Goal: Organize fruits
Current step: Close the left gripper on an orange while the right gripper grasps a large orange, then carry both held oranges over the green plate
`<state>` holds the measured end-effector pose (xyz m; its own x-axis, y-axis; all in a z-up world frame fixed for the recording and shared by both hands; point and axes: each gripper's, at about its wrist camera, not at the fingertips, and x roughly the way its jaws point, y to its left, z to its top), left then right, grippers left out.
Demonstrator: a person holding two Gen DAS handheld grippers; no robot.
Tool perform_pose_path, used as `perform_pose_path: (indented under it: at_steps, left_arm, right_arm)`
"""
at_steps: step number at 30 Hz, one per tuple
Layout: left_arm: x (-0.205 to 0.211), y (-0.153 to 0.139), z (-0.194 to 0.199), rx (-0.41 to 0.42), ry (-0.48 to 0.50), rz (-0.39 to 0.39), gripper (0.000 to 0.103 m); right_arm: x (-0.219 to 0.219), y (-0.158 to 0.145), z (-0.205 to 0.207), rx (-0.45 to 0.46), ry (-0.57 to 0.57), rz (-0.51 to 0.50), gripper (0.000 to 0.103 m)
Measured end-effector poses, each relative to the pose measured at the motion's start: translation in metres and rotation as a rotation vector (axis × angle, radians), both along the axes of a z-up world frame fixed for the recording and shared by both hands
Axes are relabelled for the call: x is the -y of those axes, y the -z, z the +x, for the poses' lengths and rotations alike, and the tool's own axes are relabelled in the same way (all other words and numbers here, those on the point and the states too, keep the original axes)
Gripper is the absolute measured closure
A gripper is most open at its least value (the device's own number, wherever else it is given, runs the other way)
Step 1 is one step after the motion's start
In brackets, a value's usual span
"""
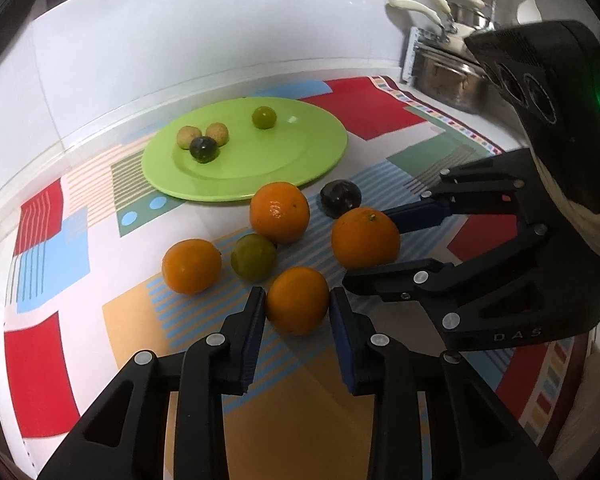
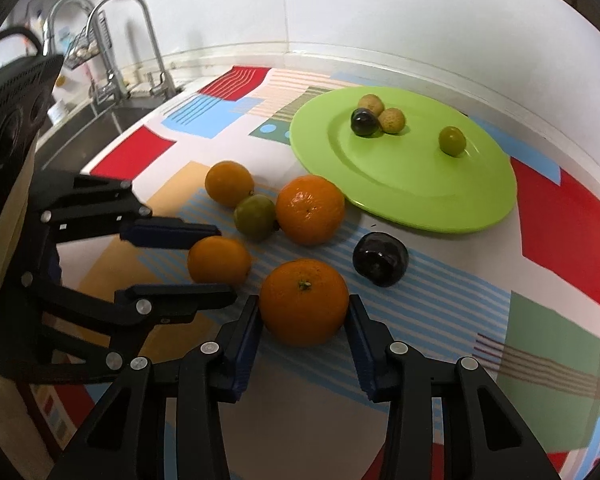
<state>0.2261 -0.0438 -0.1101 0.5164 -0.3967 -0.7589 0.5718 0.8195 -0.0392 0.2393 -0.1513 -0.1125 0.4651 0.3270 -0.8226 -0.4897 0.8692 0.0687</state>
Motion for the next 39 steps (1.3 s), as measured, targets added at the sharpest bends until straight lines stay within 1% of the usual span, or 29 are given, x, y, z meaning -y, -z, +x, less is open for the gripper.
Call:
perform_pose_path:
  at_steps: [5,15,20,25,31,39]
  left_arm:
    - [-0.006,-0.012,-0.003,0.011,-0.038,-0.021,0.071]
    - [-0.012,-0.048,-0.011,0.072,-0.131,-0.078,0.071]
    - [-0.014,-0.062,-0.01,0.091,-0.177,-0.11,0.071]
    - [-0.011,-0.073,-0.006,0.125,-0.187,-0.105,0.071]
    - [-0.01,-0.087,0.002,0.155,-0.201,-0.129,0.071]
    - [-0.006,-0.099,0.026,0.176,-0.212,-0.143,0.071]
  right_arm:
    - [0.003,-0.011,-0.007,0.025,0.04,0.02,0.061]
    - [0.008,-0.038,-0.015,0.076,0.124,0.075,0.061]
    - [0.011,-0.053,-0.018,0.109,0.147,0.1,0.061]
    - [0.014,-0.067,-0.017,0.151,0.167,0.117,0.061]
    - [0.021,-0.081,-0.006,0.199,0.213,0.136,0.061]
    - [0.03,-0.092,0.014,0.238,0.255,0.146,0.061]
